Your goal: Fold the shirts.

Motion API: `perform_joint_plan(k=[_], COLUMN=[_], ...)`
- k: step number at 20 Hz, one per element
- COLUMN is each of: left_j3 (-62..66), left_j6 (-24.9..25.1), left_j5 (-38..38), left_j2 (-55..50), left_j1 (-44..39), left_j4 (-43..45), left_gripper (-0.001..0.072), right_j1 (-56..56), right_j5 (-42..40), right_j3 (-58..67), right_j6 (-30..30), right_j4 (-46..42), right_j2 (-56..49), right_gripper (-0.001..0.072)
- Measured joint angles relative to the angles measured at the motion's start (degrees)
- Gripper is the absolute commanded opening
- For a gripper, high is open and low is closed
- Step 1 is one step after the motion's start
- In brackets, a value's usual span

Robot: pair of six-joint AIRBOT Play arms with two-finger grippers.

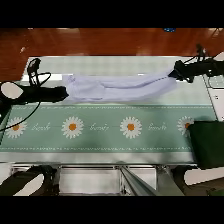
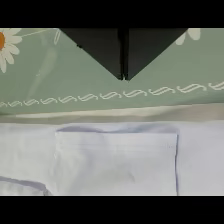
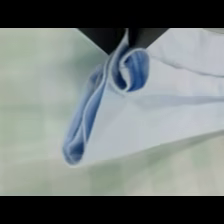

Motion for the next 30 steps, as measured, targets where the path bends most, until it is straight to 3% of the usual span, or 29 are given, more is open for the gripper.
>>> perform_joint_plan(k=[6, 13, 17, 21, 25, 30], left_j3=[6.91, 34.40, 49.03, 55.06, 57.37, 58.64], left_j6=[2.99, -0.22, -1.60, -2.05, -2.23, -2.01], left_j5=[1.73, -2.95, -9.40, -12.31, -14.45, -21.97], left_j2=[-8.04, -33.94, -47.36, -54.36, -56.35, -52.04], left_j1=[-13.62, -31.32, -39.26, -45.55, -46.05, -34.49], left_j4=[-4.13, -5.33, -9.25, -13.99, -15.98, -13.33], left_gripper=[0.0015, 0.0015, 0.0015, 0.0016, 0.0016, 0.0016], right_j1=[0.07, 0.07, 0.07, 0.07, 0.07, 0.07], right_j5=[3.87, 9.14, 11.04, 12.61, 13.00, 12.28], right_j3=[-10.36, -21.84, -23.71, -24.26, -24.41, -24.41], right_j6=[0.74, 3.89, 5.40, 6.19, 6.38, 6.49], right_j4=[-7.30, -6.88, -5.84, -5.38, -5.07, -2.82], right_j2=[22.93, 45.99, 53.40, 56.06, 56.81, 56.37], right_gripper=[0.0021, 0.0021, 0.0021, 0.0021, 0.0021, 0.0021])
